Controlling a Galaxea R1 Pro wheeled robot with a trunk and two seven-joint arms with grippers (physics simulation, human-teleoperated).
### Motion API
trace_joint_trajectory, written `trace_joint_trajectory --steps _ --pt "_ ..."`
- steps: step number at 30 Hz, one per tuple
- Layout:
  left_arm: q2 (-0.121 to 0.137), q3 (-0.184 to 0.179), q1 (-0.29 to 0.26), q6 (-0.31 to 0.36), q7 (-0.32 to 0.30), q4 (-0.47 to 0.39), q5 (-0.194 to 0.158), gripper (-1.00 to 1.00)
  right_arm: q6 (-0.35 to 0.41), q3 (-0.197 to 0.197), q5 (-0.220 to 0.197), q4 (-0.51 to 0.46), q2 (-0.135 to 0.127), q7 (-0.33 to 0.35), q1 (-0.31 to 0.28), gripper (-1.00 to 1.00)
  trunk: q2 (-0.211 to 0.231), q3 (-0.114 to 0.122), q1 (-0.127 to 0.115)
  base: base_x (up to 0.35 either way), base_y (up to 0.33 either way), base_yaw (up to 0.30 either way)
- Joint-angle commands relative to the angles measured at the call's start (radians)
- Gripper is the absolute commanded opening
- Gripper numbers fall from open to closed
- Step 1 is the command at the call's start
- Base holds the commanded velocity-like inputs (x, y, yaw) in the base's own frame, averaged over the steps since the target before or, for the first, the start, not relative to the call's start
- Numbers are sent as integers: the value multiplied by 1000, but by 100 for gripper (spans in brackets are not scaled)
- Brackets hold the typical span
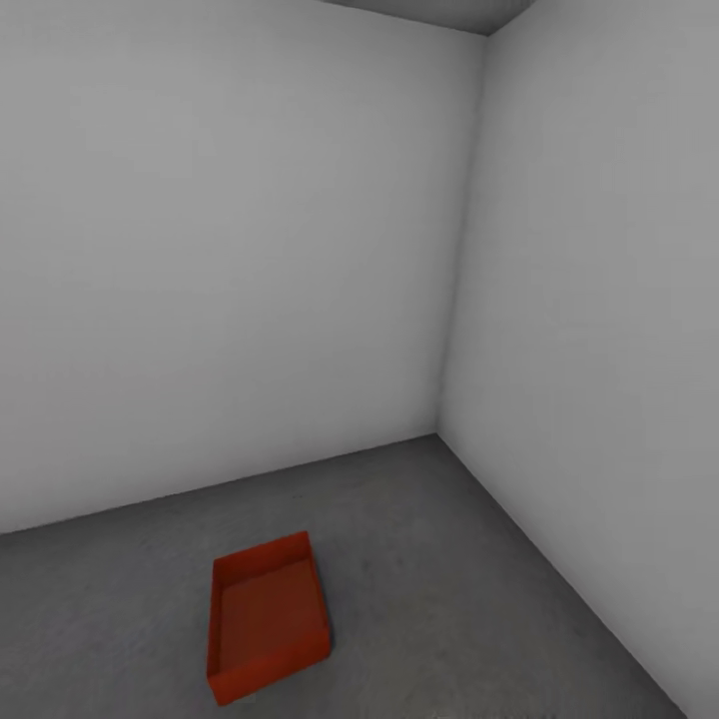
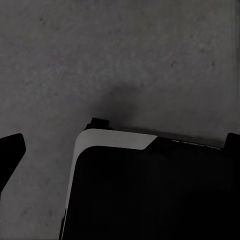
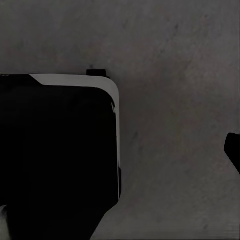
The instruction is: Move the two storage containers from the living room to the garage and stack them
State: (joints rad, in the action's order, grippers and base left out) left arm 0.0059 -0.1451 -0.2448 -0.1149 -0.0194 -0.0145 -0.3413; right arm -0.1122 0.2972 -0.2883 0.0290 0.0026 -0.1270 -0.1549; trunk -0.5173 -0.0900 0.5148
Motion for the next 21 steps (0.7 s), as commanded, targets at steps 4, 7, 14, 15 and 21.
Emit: trace_joint_trajectory --steps 4,7,14,15,21 --pt "0 -8 -1 -3 -2 1 -10 100 -4 9 -10 3 2 0 -2 100 -2 -2 0 0 0 -273" --pt "0 -9 -1 -3 -2 1 -10 100 -4 8 -10 3 2 0 -2 100 -2 -2 0 0 0 -285" --pt "0 -8 -1 -3 -2 1 -10 100 -5 8 -10 3 2 0 -2 100 -2 -2 0 0 0 -291" --pt "0 -8 -1 -3 -2 1 -10 100 -6 8 -9 3 2 0 -2 100 -2 -2 0 0 0 -292" --pt "0 -8 -1 -3 -2 1 -10 100 -8 8 -10 3 3 0 -2 100 -2 -2 0 0 0 -293"
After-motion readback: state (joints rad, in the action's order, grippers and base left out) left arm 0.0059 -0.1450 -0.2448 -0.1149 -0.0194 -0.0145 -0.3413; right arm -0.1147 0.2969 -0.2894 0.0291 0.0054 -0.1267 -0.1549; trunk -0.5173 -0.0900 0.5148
